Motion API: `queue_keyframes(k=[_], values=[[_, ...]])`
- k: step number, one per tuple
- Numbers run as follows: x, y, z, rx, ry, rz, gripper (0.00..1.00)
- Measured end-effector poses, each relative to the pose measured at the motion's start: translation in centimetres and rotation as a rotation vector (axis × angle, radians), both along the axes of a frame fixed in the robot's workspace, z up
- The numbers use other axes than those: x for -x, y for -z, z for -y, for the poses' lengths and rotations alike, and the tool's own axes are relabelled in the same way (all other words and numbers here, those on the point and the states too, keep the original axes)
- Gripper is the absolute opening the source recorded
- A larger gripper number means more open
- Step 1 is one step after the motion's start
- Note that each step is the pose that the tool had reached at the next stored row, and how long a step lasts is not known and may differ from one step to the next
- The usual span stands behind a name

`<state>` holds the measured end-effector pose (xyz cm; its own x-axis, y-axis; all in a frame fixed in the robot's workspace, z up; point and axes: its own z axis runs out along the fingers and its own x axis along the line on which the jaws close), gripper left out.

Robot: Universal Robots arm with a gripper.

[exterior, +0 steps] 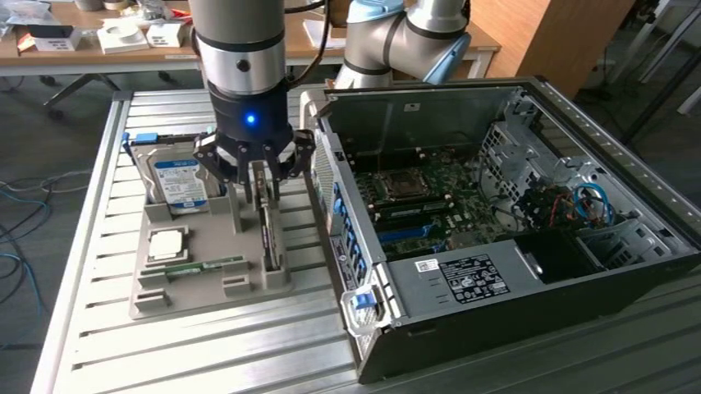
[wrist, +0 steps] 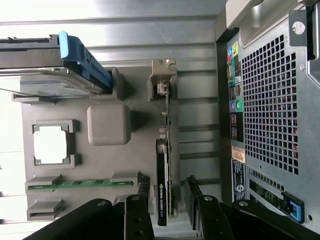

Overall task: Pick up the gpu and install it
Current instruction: 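Pick up the gpu and move the gpu toward the slot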

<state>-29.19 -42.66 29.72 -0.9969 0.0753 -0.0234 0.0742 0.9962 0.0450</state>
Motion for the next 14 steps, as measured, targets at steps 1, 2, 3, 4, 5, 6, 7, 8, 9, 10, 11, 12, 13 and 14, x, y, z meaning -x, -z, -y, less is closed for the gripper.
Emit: queue_keyframes(k=[1, 2, 3, 4, 5, 6, 7, 8, 9, 10, 11, 12, 13, 14], values=[[0.0, 0.13, 0.0, -0.0001, 0.0, 0.0001, 0.42], [0.0, 0.29, 0.0, 0.0, 0.0, 0.0, 0.42], [0.0, 0.45, 0.0, 0.0001, 0.0, -0.0001, 0.42], [0.0, 0.59, 0.0, 0.0001, 0.0, -0.0002, 0.42], [0.0, 0.73, 0.0, 0.0, 0.0, -0.0001, 0.42], [0.0, 0.86, 0.0, 0.0, 0.0, 0.0, 0.42], [0.0, 0.97, 0.0, 0.0, 0.0, 0.0, 0.42], [0.0, 1.08, 0.0, 0.0001, 0.0, -0.0002, 0.42], [0.0, 1.19, 0.0, 0.0, 0.0, -0.0001, 0.42], [0.0, 1.27, 0.0, 0.0, 0.0, -0.0001, 0.42], [0.0, 1.33, 0.0, 0.0001, 0.0, -0.0001, 0.42], [0.0, 1.42, 0.0, 0.0001, 0.0, -0.0001, 0.42], [0.0, 1.55, 0.0, 0.0002, 0.0, -0.0002, 0.42], [0.0, 1.7, 0.0, 0.0001, 0.0, -0.0001, 0.42]])
